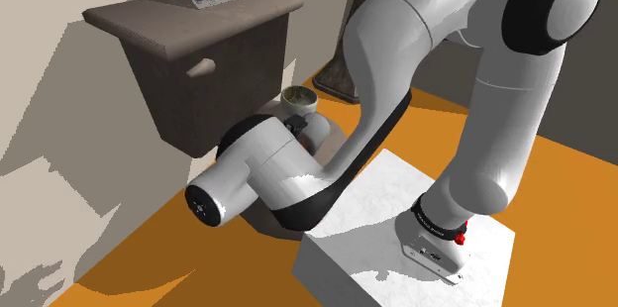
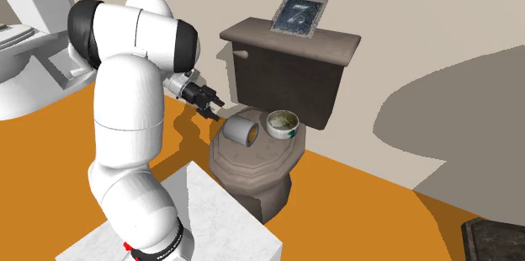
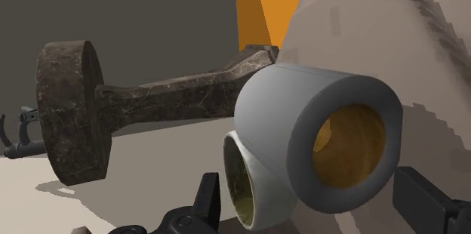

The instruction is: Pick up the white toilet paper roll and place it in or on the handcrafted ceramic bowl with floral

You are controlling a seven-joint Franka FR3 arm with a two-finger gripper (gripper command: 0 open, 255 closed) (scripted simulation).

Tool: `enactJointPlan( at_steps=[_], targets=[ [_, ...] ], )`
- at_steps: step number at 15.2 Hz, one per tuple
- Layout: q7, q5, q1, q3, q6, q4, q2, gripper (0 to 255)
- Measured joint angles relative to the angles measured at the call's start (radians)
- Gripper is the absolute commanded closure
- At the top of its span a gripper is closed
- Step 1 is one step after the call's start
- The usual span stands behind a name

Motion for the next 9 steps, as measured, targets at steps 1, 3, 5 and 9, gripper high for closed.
enactJointPlan(
  at_steps=[1,3,5,9],
  targets=[
    [0.006,-0.011,0.001,-0.006,0.001,-0.007,0.006,0],
    [0.013,-0.023,-0.009,-0.012,0.015,-0.026,0.005,0],
    [0.013,-0.033,-0.026,-0.016,0.035,-0.048,-0.004,0],
    [0.011,-0.044,-0.049,-0.019,0.063,-0.076,-0.018,0]
  ],
)
